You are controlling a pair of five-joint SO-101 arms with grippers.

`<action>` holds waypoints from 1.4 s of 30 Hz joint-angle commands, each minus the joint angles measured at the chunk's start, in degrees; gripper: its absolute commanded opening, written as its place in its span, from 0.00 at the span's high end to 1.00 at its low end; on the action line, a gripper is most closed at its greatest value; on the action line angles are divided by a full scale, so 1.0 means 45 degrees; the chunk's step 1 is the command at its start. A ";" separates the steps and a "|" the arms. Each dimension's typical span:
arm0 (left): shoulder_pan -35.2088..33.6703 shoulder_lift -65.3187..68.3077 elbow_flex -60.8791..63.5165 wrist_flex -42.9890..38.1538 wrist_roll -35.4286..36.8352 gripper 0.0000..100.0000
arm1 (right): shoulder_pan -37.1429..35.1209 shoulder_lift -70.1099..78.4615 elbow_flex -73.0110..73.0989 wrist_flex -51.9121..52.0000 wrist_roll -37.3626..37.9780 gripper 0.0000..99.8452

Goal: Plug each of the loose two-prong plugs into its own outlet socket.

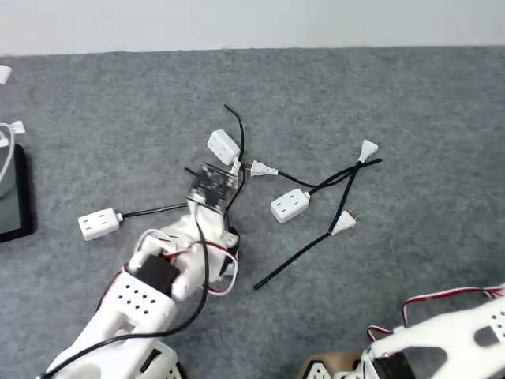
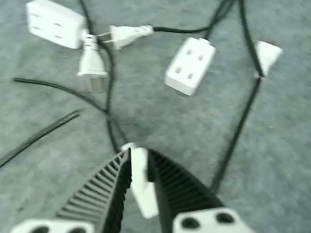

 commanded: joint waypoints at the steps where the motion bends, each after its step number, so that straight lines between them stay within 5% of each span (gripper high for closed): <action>1: 0.1074 -0.0117 -0.0088 -0.0625 -0.0176 0.99 | -0.0049 0.0811 0.0176 -0.0479 0.0156 0.89; 13: 0.2090 -0.0098 0.1299 -0.2051 -0.0156 0.99 | -0.0049 0.0674 0.0156 -0.0244 0.0254 0.88; 23: 0.1875 -0.0098 0.2217 -0.2755 -0.0078 0.94 | -0.0264 -0.1455 -0.3223 0.2510 -0.0332 0.78; 35: 0.1543 0.0039 0.2276 -0.2755 -0.0078 0.94 | -0.0791 -0.6515 0.1211 0.2471 -0.0488 0.85; 42: 0.1543 0.3888 0.0049 -0.2735 0.0234 0.97 | -0.1475 -0.7590 0.3184 0.2432 -0.0508 0.87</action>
